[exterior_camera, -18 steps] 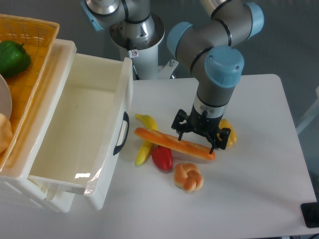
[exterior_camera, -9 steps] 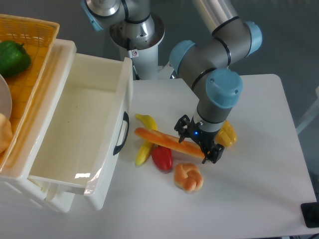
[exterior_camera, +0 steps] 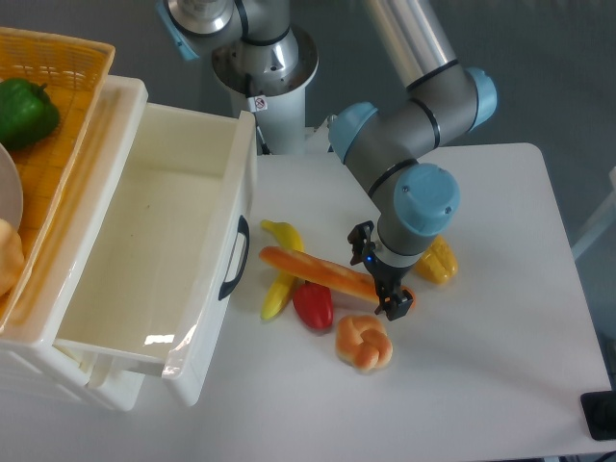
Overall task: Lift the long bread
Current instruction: 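Close the gripper on the long bread near its end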
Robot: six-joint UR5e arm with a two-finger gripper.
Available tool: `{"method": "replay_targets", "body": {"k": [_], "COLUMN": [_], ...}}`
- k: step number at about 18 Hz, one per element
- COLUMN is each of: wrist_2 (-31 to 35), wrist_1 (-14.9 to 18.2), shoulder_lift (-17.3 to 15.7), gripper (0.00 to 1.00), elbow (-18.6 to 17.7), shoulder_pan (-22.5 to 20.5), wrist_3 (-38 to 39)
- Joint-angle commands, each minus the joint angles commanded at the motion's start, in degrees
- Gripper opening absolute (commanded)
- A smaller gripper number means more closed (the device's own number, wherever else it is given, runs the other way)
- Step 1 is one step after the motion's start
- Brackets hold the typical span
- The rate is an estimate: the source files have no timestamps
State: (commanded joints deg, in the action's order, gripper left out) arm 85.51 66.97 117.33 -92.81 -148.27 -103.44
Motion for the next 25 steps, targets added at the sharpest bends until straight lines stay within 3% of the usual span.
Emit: {"method": "replay_targets", "body": {"k": [19,22,25], "wrist_2": [1.1,1.1,1.1], "wrist_1": [-0.1,0.0,0.0], "shoulder_lift": [0.9,1.1,1.1], "gripper": [0.98,0.86,0.62], "elbow": [-1.9,-2.0,-1.8], "shoulder_pan": [0.7,0.7,0.7], "wrist_3": [0.5,1.4,2.6]}}
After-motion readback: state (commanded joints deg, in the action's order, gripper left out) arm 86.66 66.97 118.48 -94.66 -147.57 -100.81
